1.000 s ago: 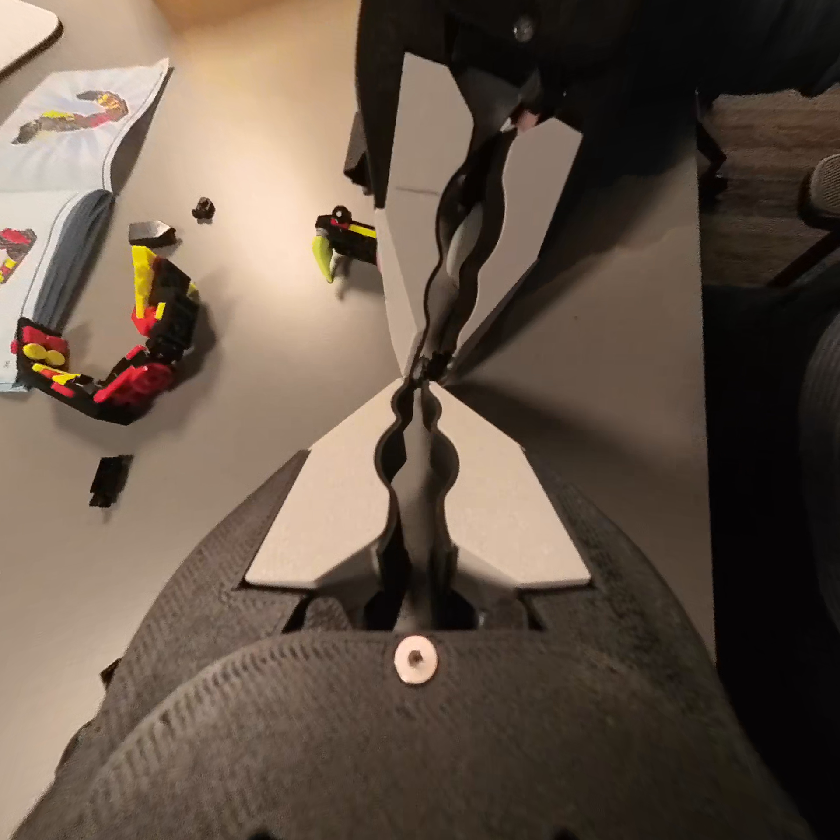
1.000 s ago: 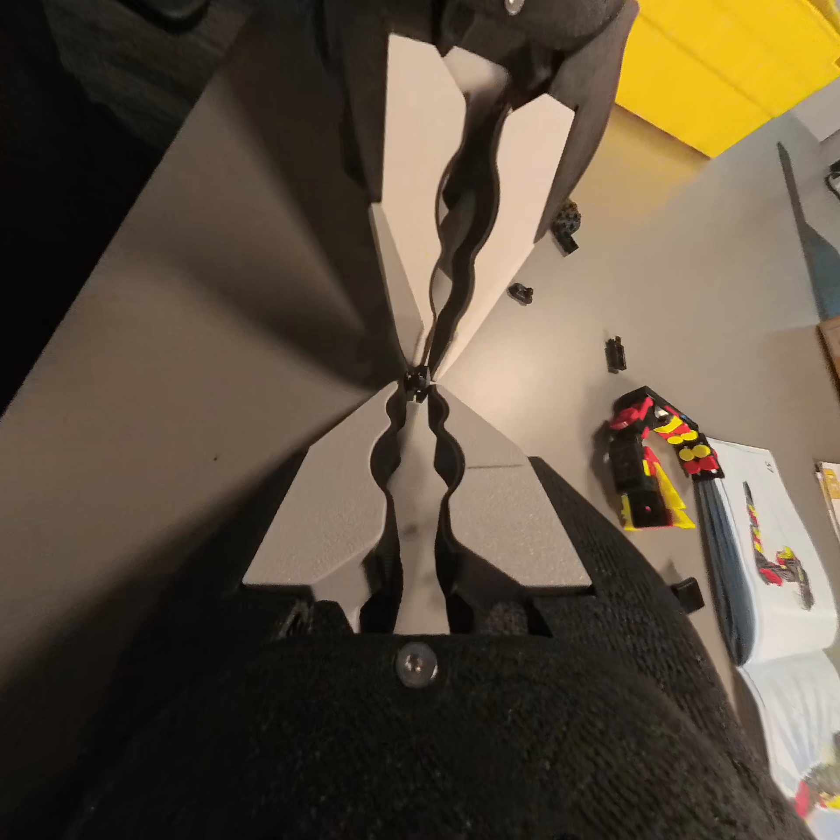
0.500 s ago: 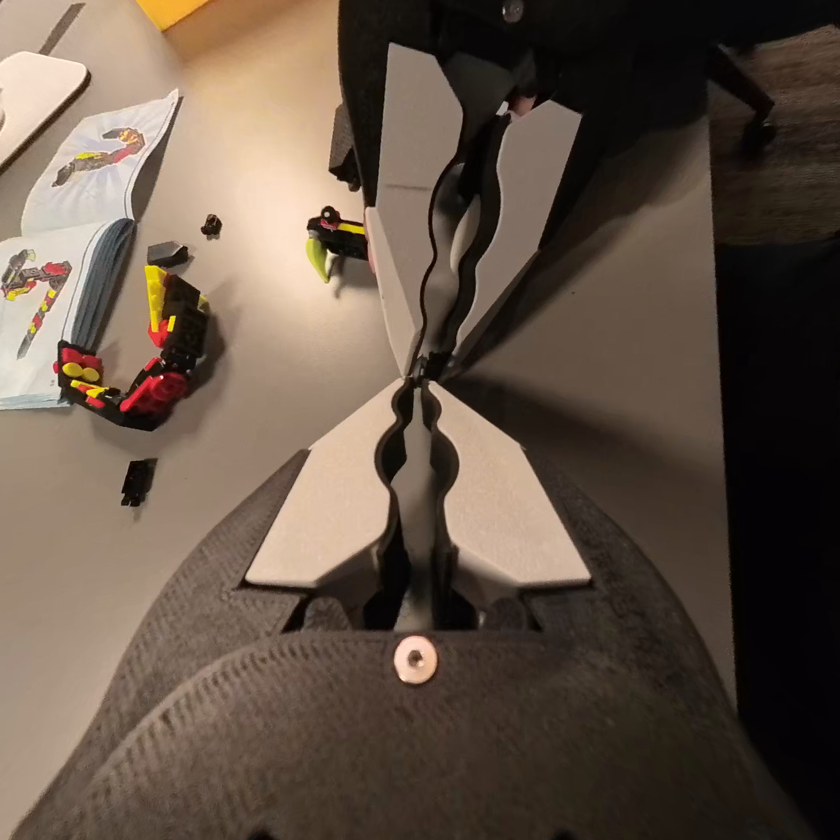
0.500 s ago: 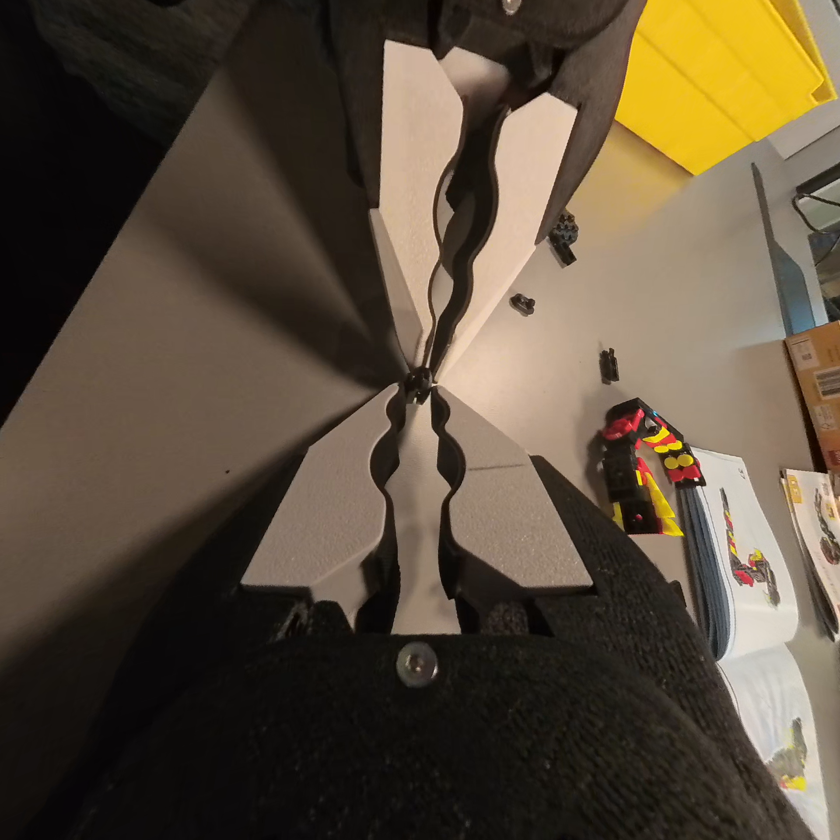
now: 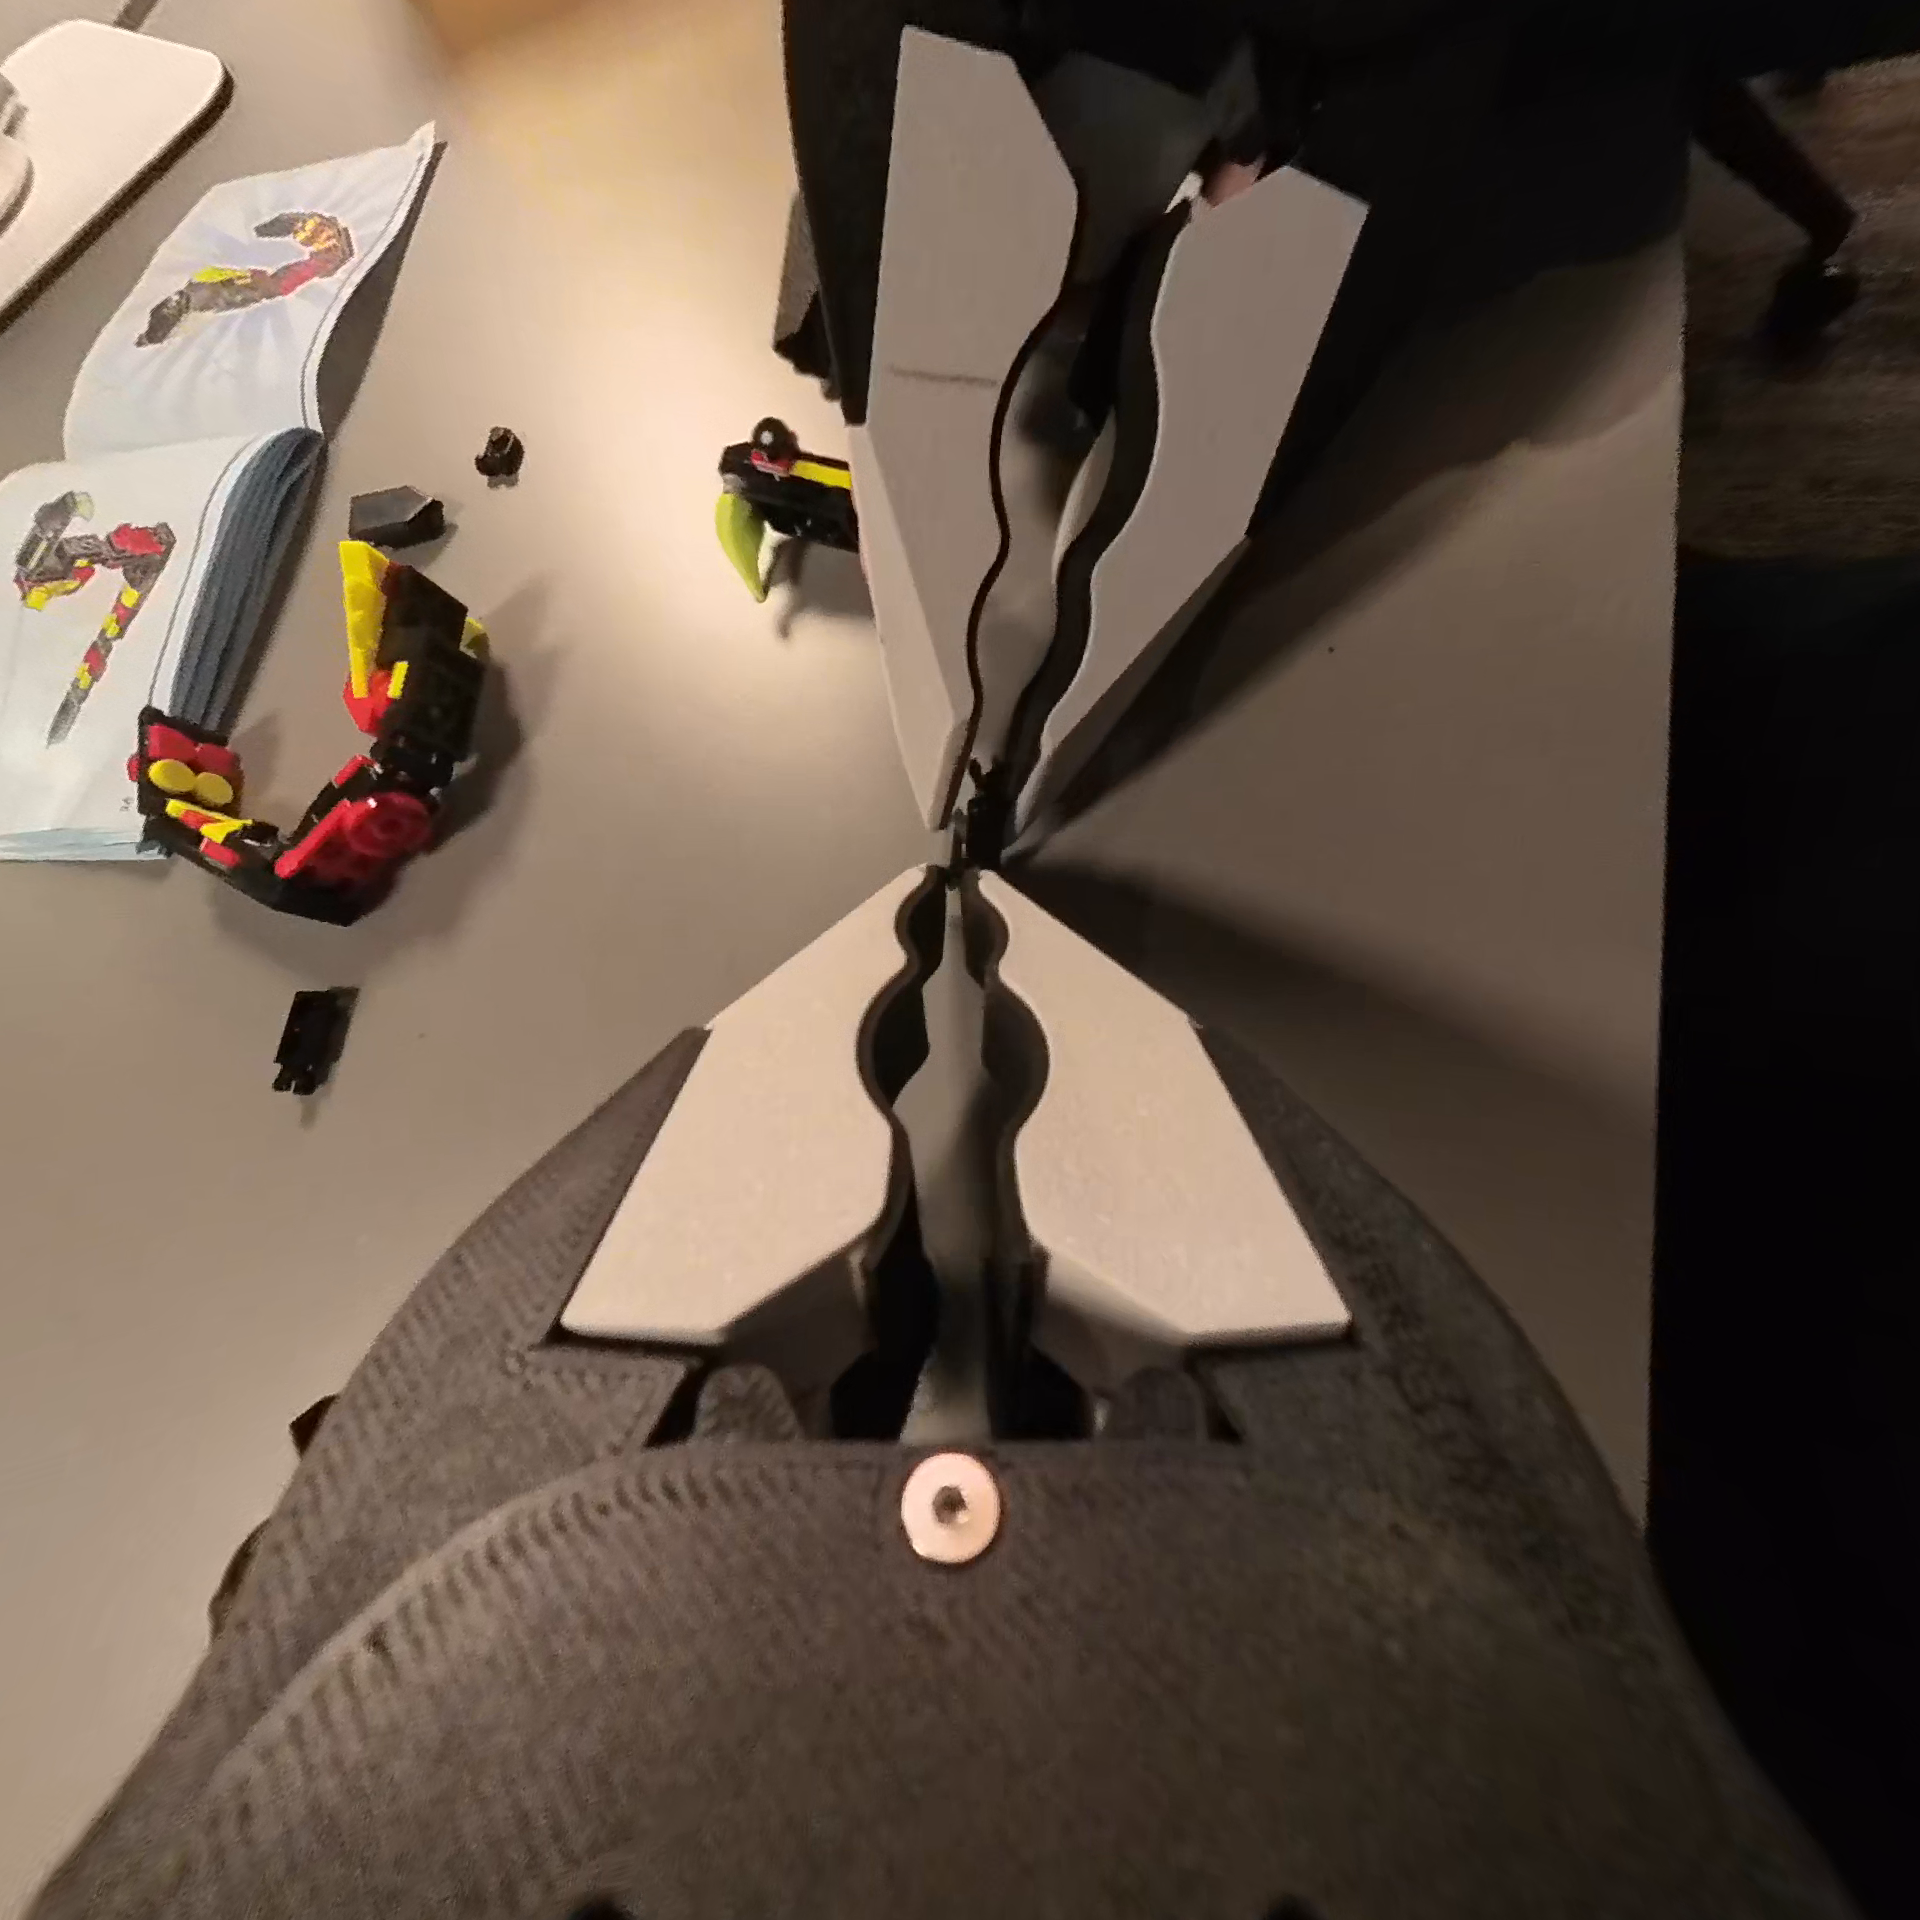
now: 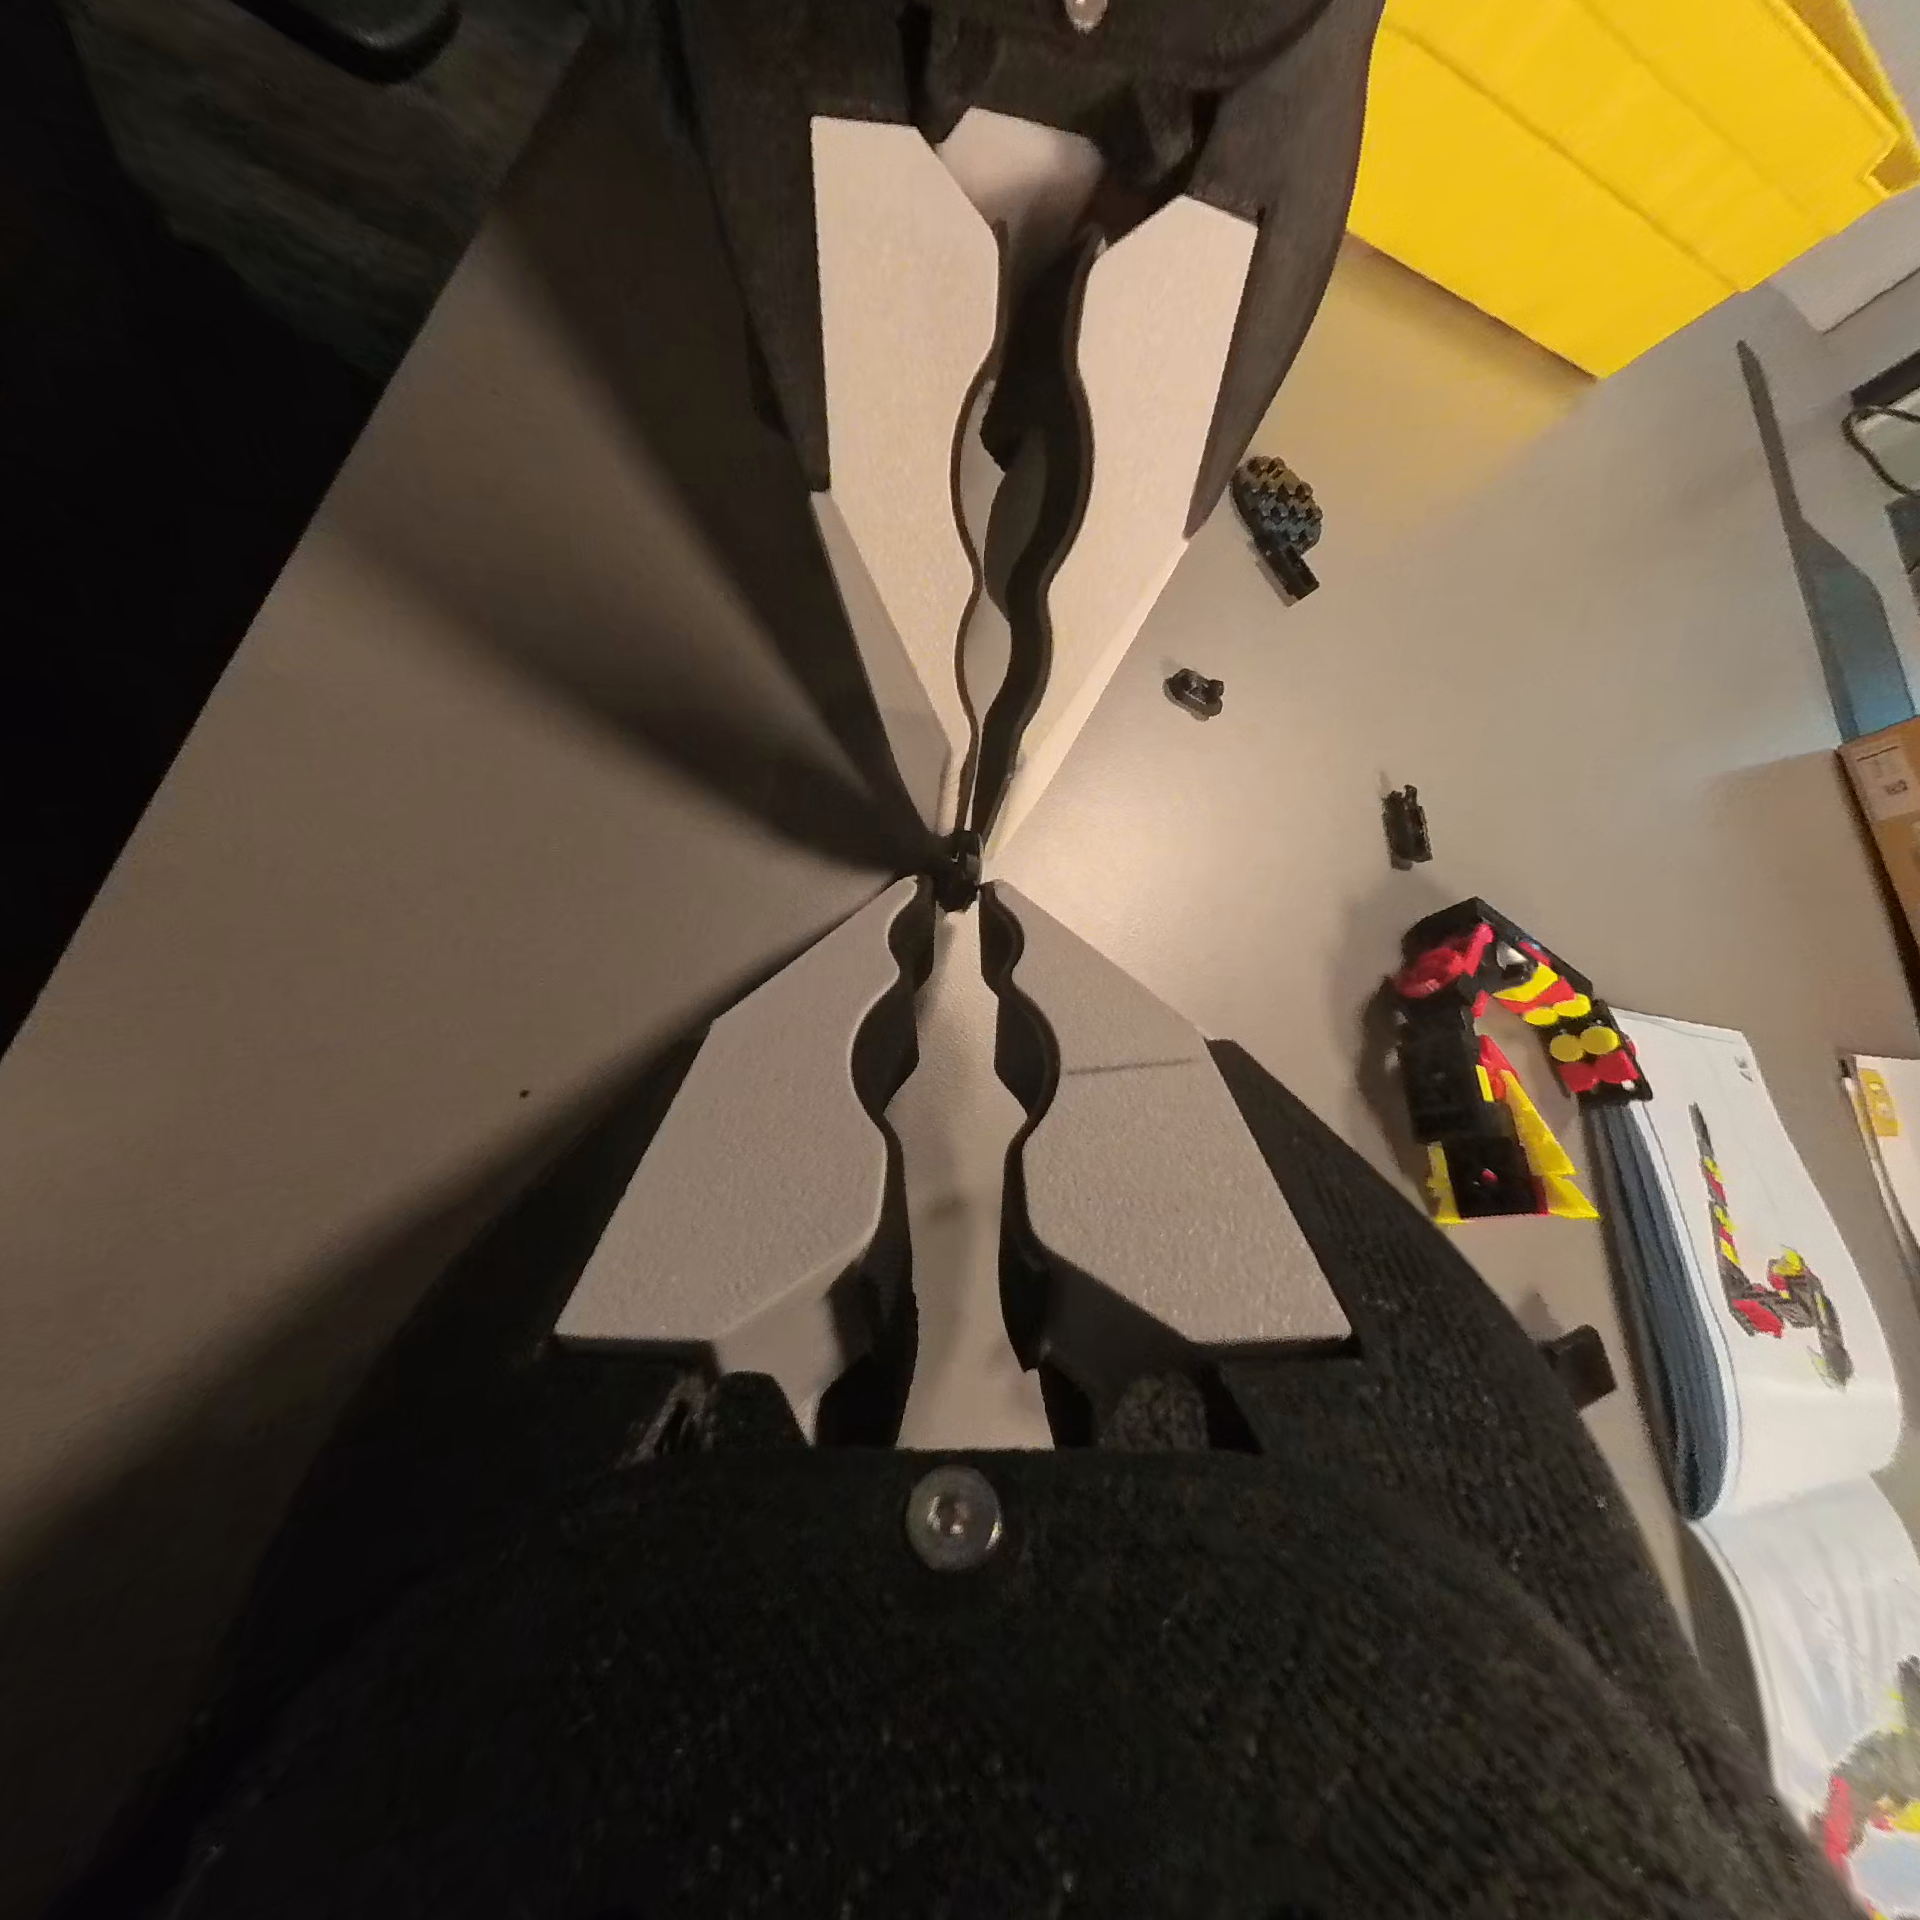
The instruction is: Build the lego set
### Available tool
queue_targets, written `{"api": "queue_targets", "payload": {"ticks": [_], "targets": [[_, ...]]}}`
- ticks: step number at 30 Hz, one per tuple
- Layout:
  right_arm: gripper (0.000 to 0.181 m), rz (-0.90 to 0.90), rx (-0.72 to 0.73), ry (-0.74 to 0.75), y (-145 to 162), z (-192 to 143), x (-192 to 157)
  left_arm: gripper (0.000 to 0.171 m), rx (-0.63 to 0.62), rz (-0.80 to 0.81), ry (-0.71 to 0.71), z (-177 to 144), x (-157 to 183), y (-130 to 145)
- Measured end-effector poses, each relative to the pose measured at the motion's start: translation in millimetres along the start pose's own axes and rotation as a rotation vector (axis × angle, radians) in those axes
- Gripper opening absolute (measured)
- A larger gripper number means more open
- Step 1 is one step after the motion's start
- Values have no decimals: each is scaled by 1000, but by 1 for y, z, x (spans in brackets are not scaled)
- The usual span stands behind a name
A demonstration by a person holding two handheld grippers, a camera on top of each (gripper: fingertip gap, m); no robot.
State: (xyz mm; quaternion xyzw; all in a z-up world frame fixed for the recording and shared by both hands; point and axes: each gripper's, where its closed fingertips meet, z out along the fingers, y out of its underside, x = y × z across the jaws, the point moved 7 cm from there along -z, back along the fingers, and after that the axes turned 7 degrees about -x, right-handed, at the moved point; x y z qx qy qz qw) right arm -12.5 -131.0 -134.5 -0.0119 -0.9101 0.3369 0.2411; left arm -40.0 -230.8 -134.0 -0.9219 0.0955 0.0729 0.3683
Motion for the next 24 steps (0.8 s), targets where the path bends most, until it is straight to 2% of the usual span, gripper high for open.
{"api": "queue_targets", "payload": {"ticks": [11,18,24], "targets": [[8,66,-48,-86,-3,3,5,2,-12,-127,60,1,-2,-1],[3,77,-51,-159,-4,1,7,1,-20,-142,96,1,-1,0],[3,246,-16,-194,-1,3,9,1,-16,-189,144,0,-4,2]]}}
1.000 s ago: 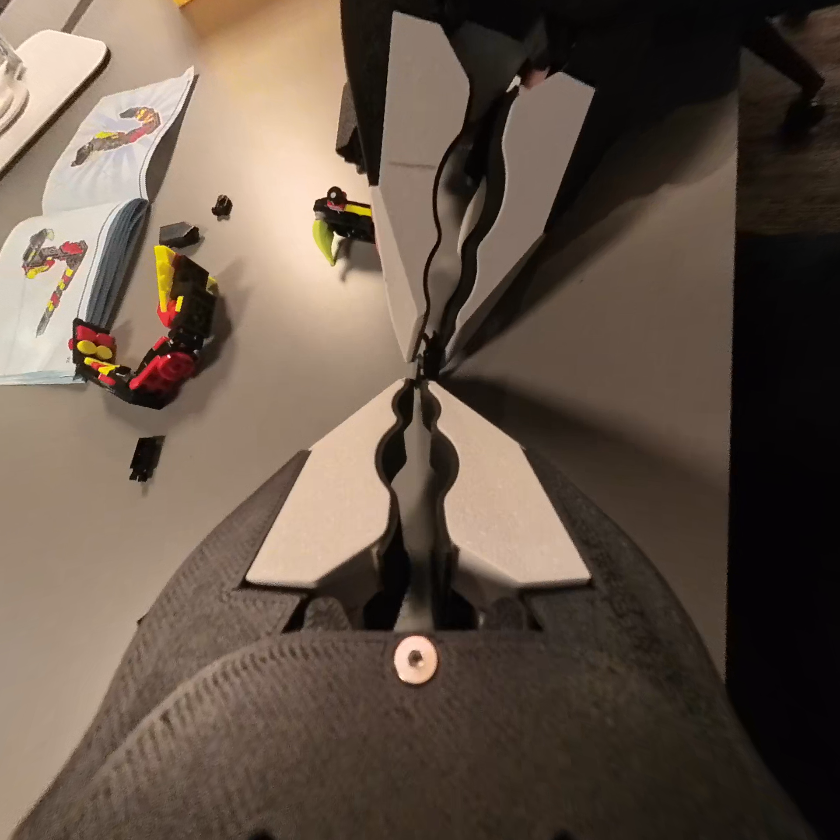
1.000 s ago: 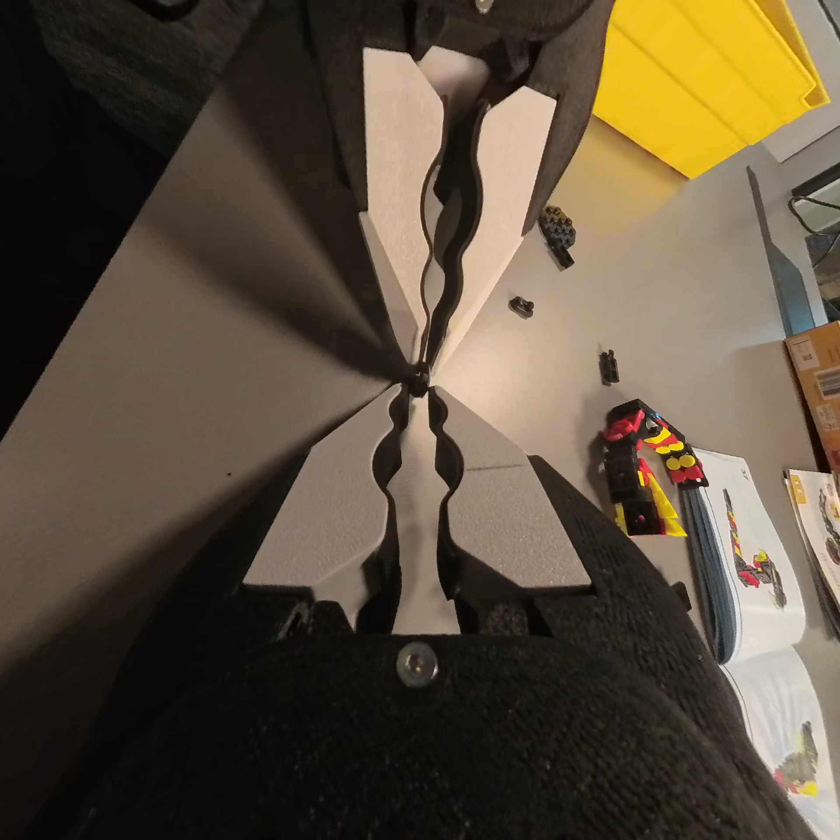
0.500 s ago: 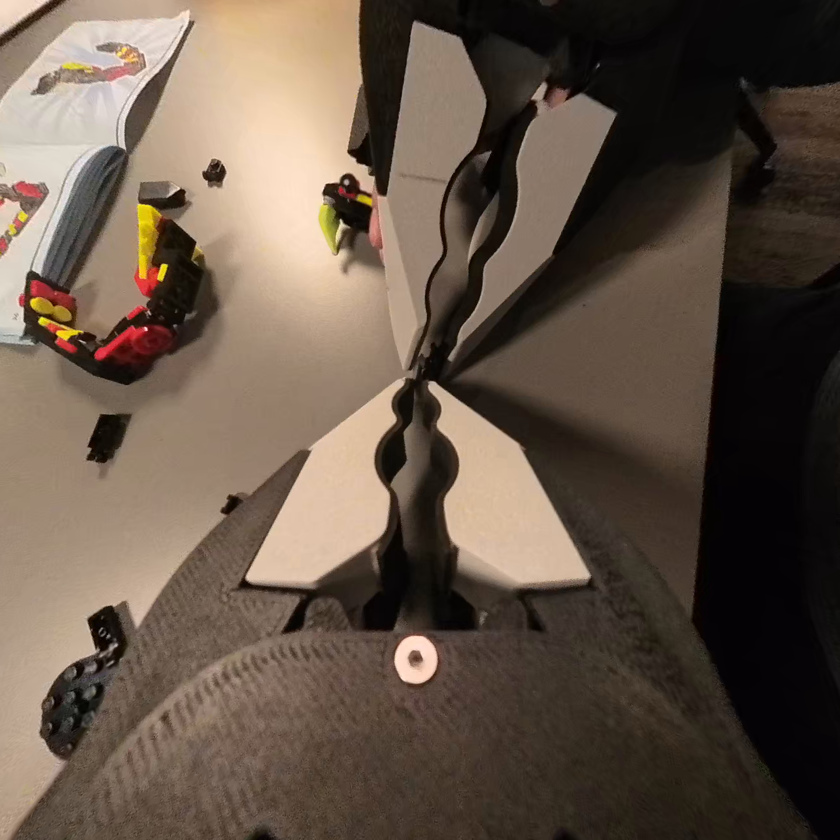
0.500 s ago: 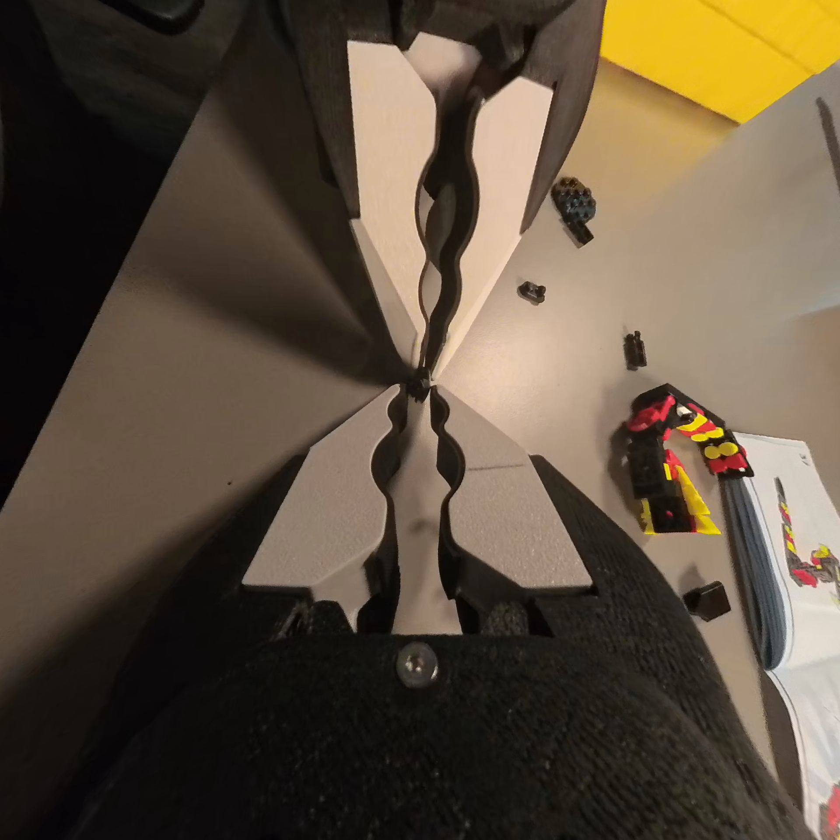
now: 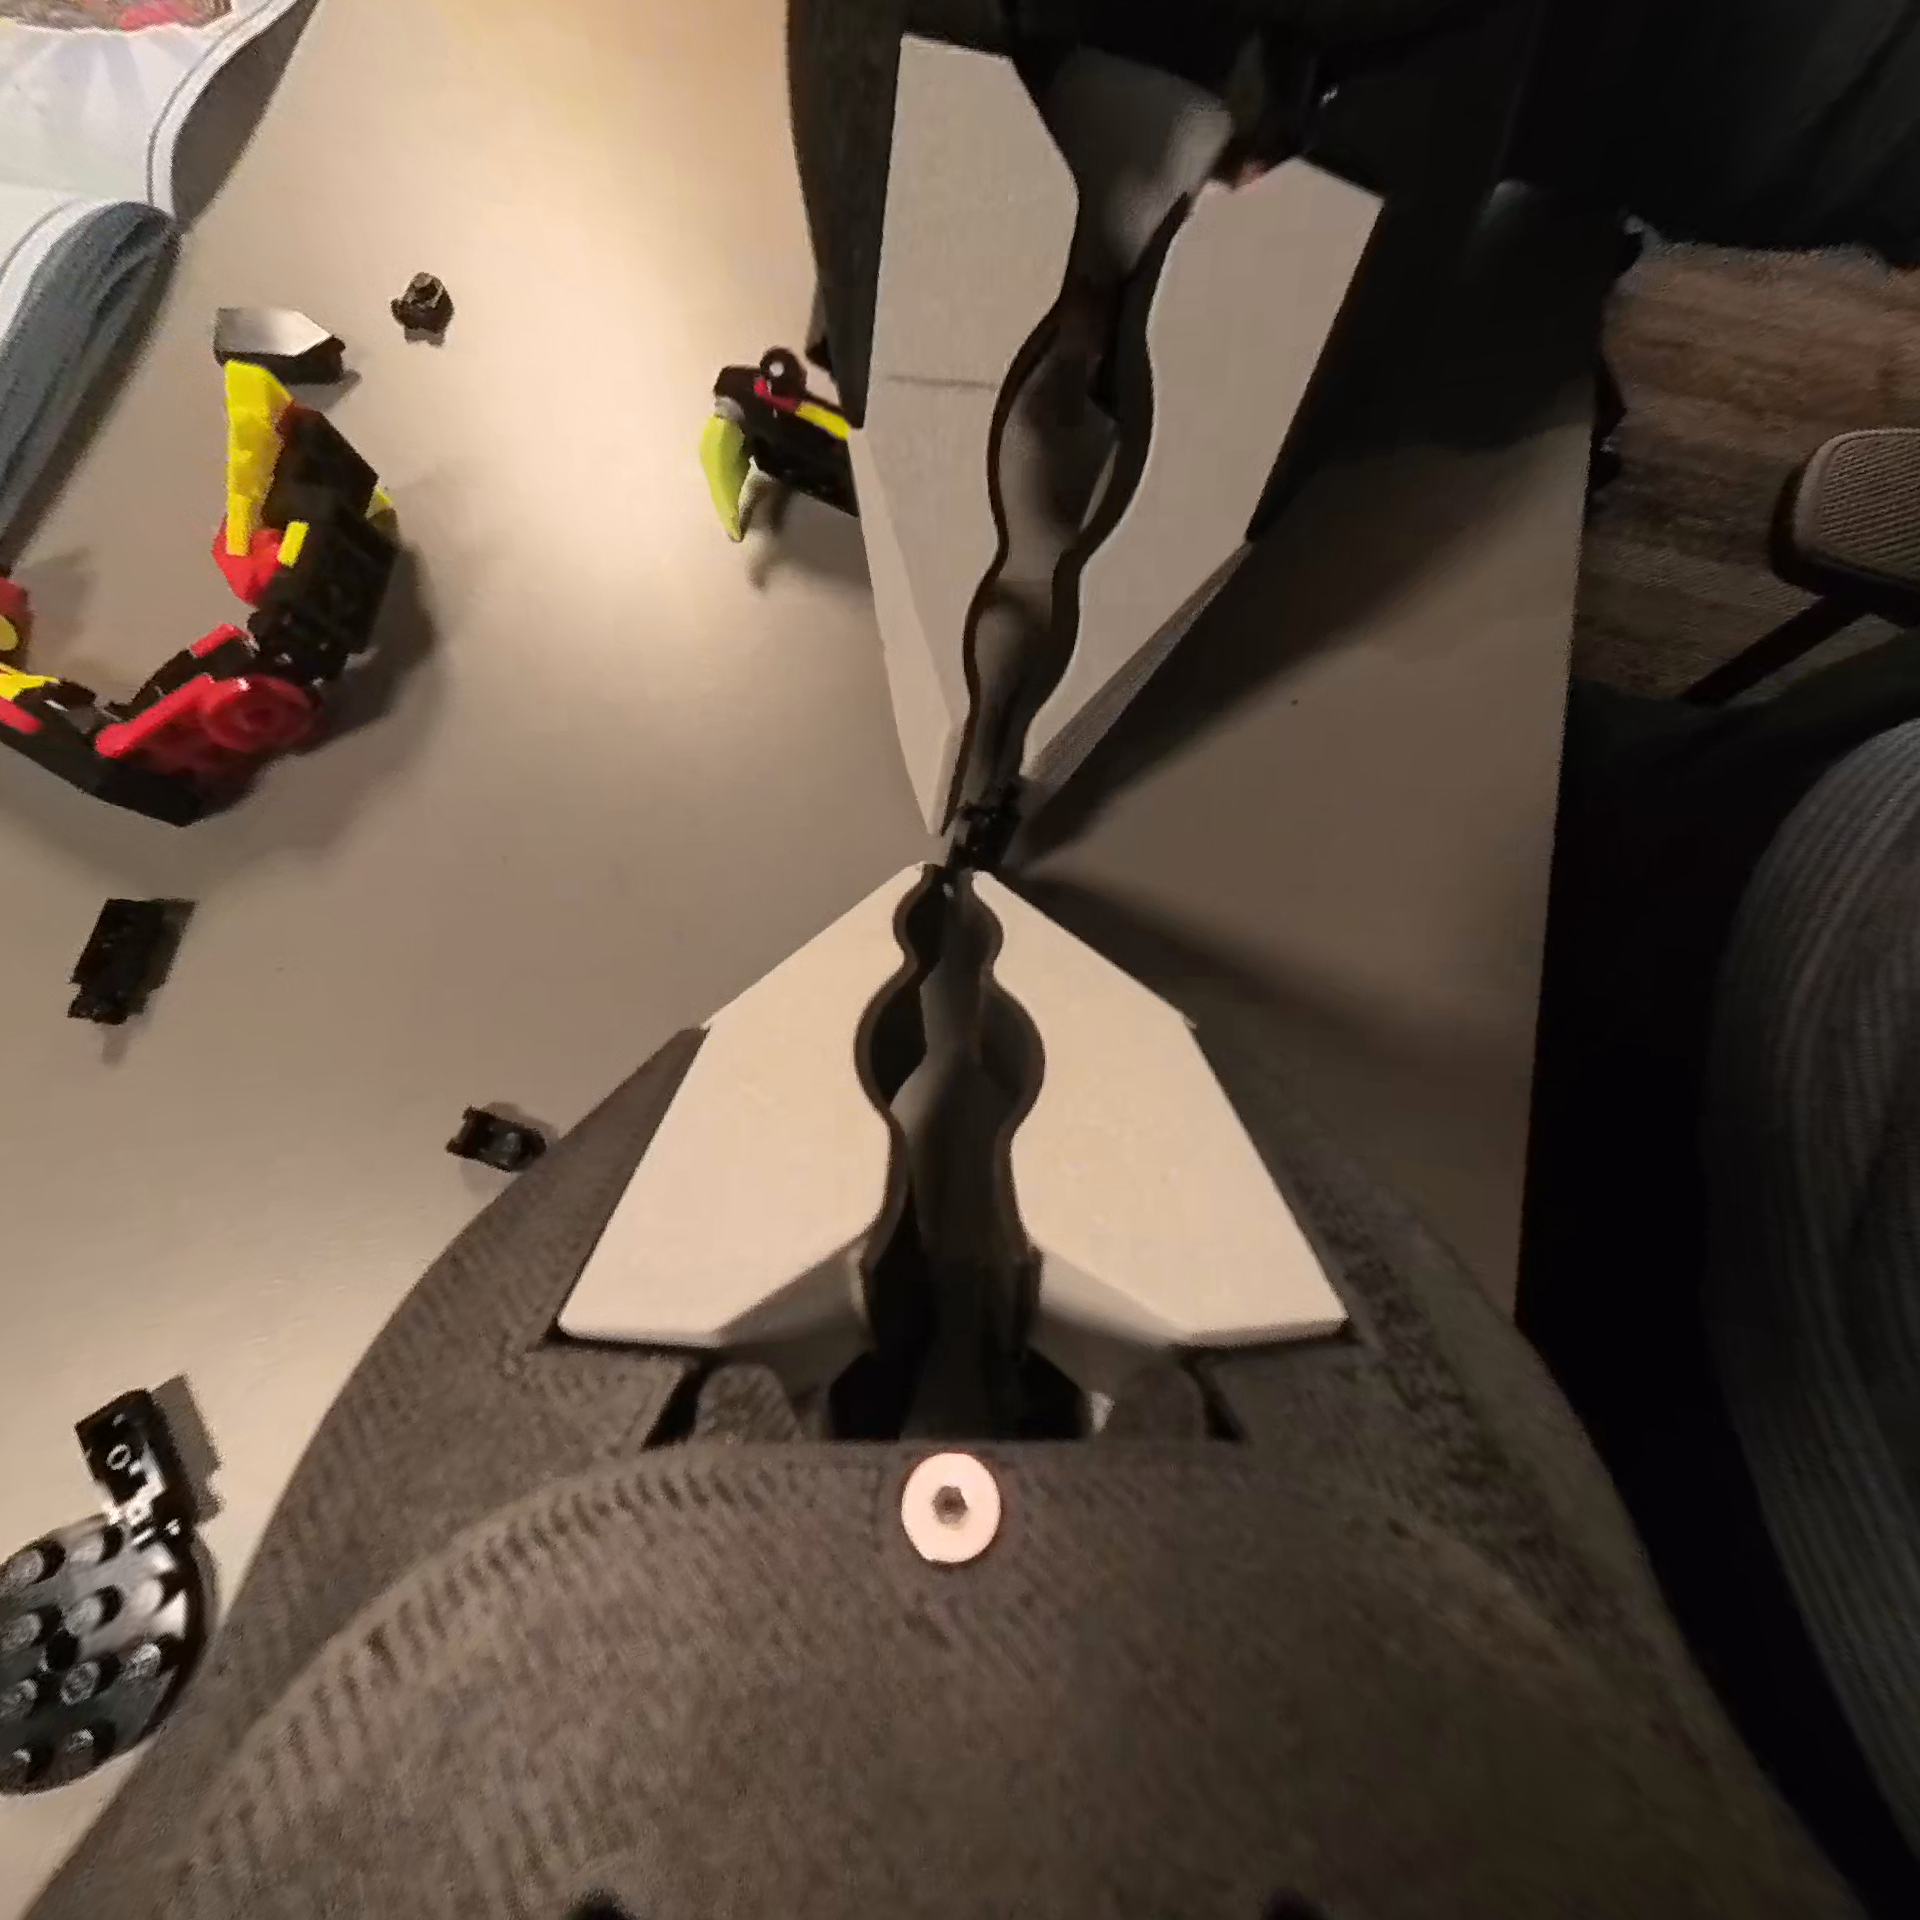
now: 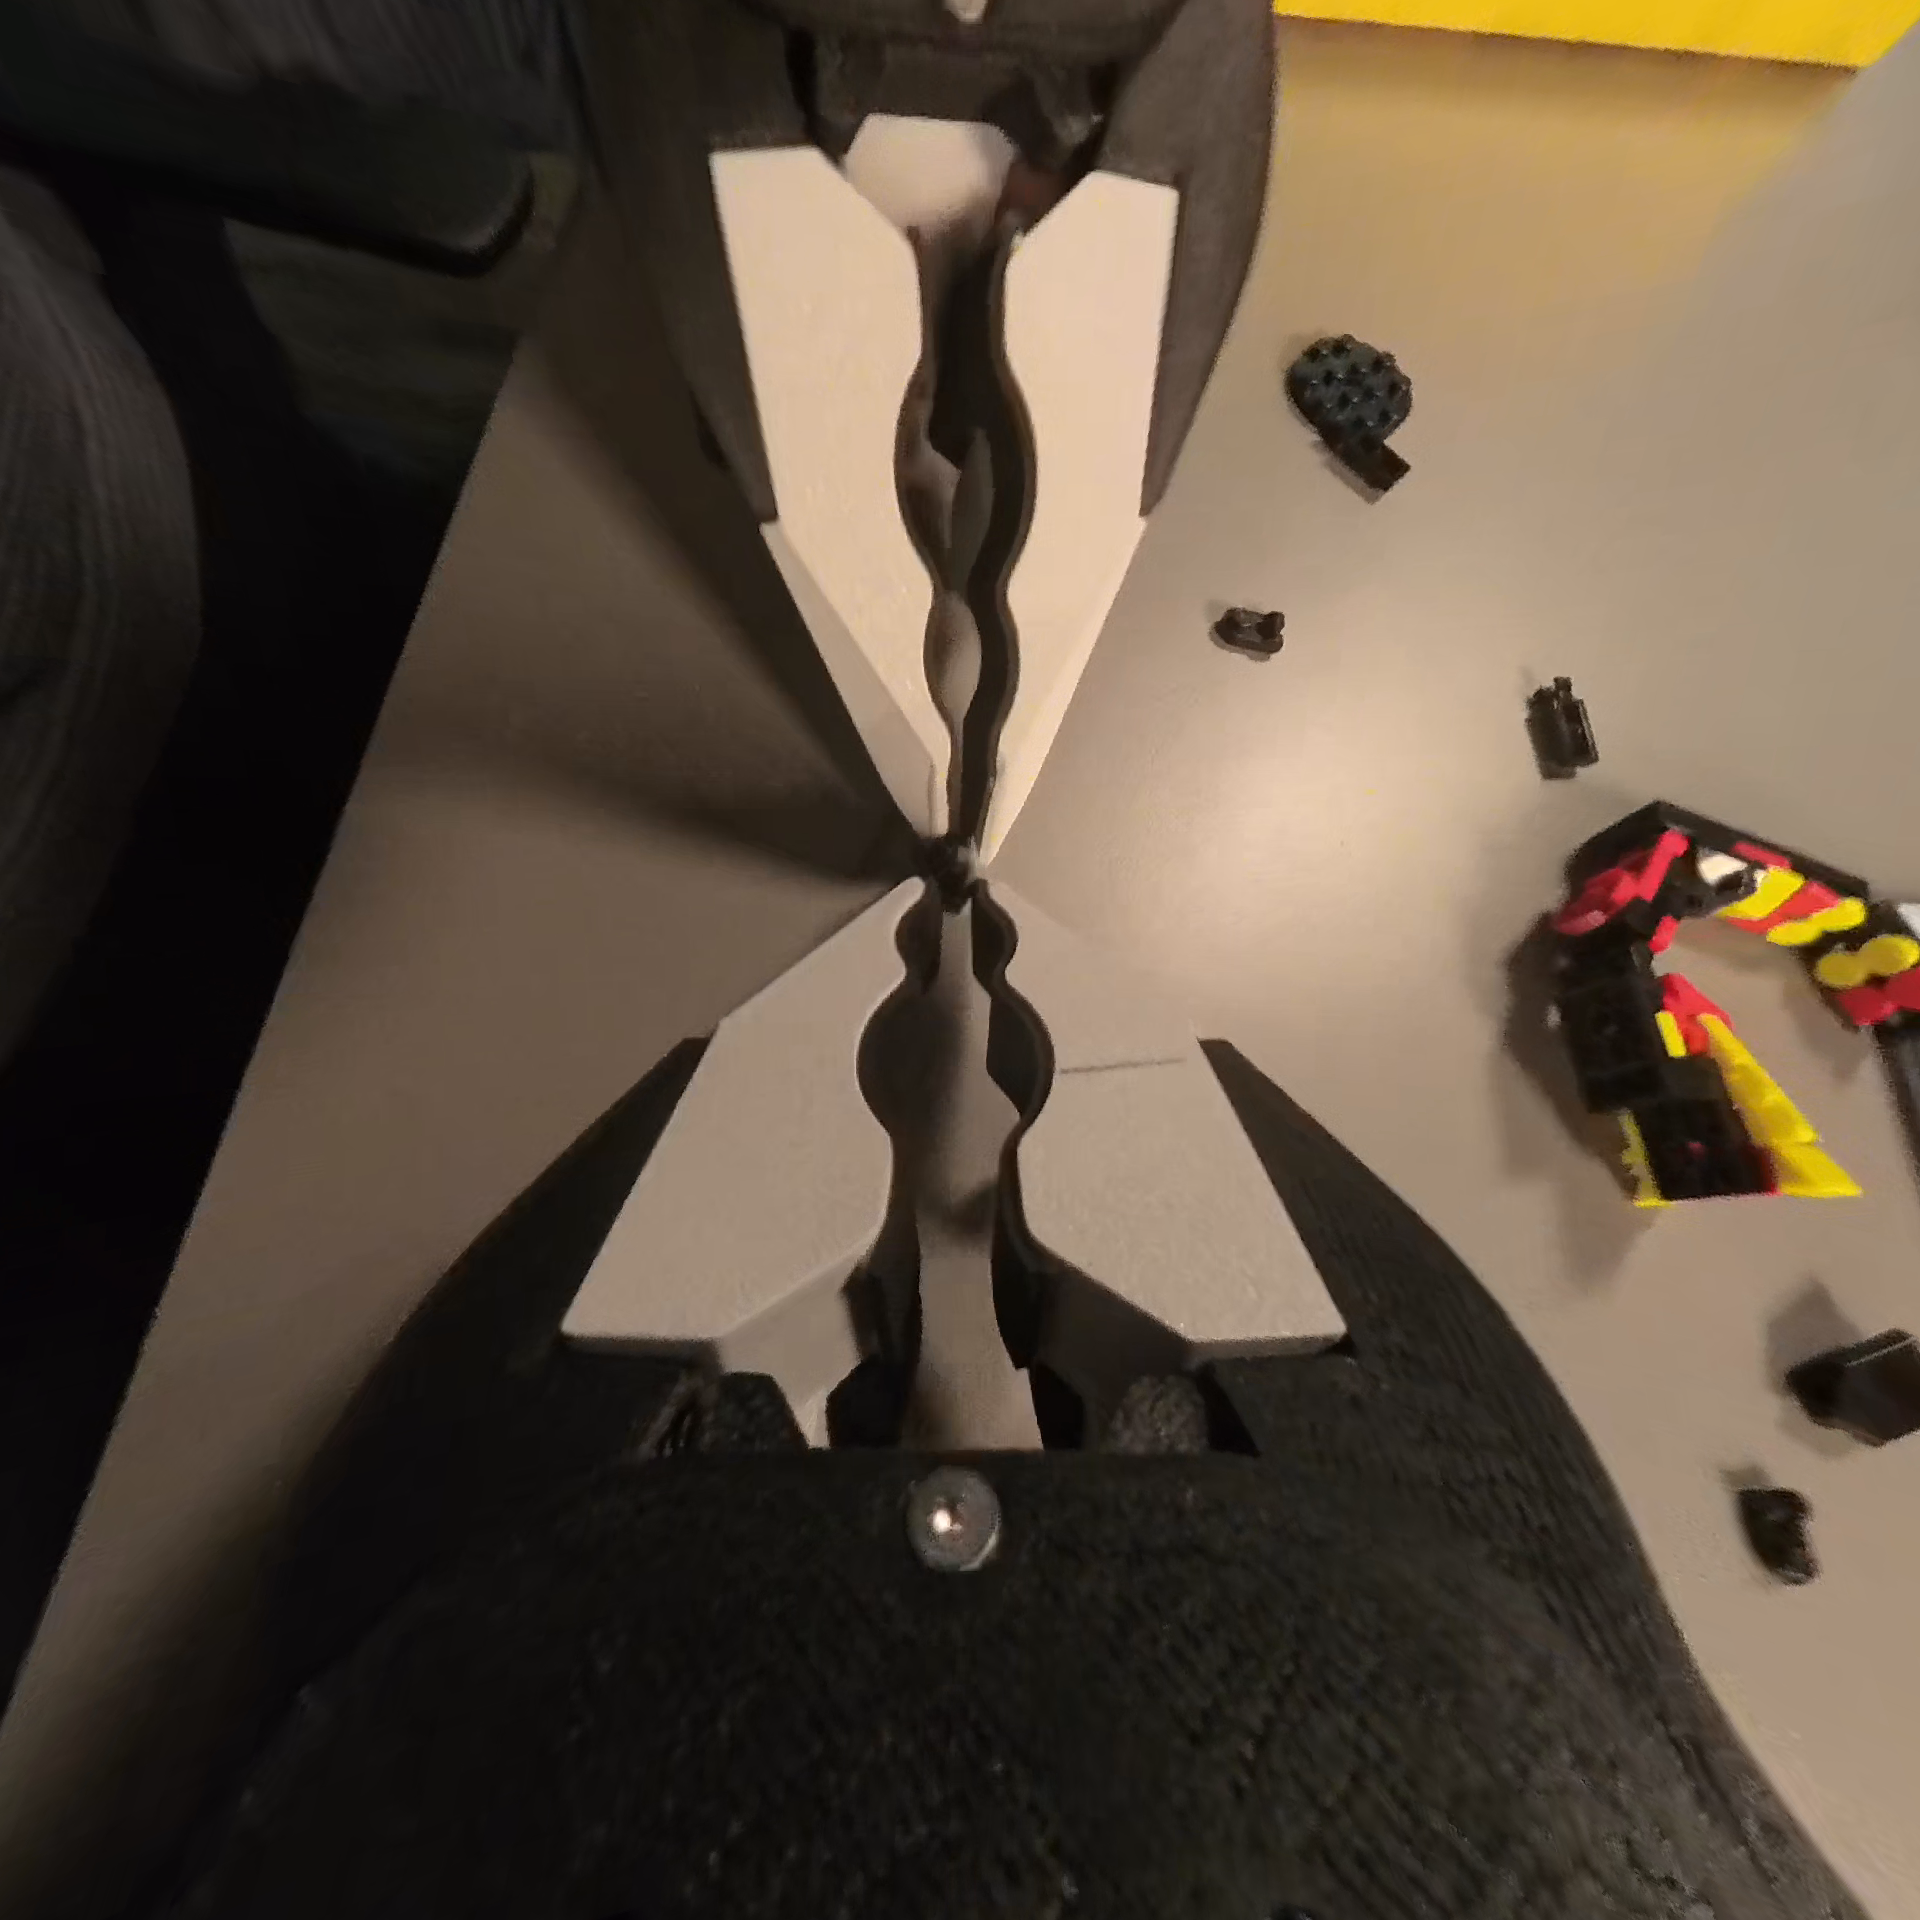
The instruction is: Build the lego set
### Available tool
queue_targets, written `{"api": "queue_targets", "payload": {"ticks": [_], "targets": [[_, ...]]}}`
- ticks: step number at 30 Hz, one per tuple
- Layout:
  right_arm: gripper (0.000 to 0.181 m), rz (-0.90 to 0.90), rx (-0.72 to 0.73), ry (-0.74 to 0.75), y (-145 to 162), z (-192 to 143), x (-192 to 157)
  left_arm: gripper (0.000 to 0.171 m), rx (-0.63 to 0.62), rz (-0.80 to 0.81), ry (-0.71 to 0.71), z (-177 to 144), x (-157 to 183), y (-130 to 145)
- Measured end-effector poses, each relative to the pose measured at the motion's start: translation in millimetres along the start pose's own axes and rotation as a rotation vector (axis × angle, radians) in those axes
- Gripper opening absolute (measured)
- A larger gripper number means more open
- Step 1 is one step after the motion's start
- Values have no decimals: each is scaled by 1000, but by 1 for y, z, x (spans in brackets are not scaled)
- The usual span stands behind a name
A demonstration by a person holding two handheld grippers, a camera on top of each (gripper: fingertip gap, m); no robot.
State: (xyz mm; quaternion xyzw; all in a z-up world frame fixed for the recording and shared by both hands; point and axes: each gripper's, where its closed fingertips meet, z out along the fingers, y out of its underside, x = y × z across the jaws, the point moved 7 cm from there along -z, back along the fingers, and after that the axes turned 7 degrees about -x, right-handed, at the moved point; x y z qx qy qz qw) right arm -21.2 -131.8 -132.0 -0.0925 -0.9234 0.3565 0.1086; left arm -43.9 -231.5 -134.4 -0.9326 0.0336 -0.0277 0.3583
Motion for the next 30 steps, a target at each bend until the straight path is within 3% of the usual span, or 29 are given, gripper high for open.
{"api": "queue_targets", "payload": {"ticks": [7,11,15,17,30], "targets": [[2,39,14,41,1,-1,-8,3,-3,4,65,-1,3,2],[2,-2,-3,86,0,-1,-12,22,1,35,124,-2,9,3],[2,3,-40,103,-3,-1,-15,20,1,79,76,-2,12,3],[3,44,-53,94,-4,-1,-15,9,2,100,10,-2,11,3],[5,151,-192,132,-8,-1,-17,13,4,32,-58,-1,12,2]]}}
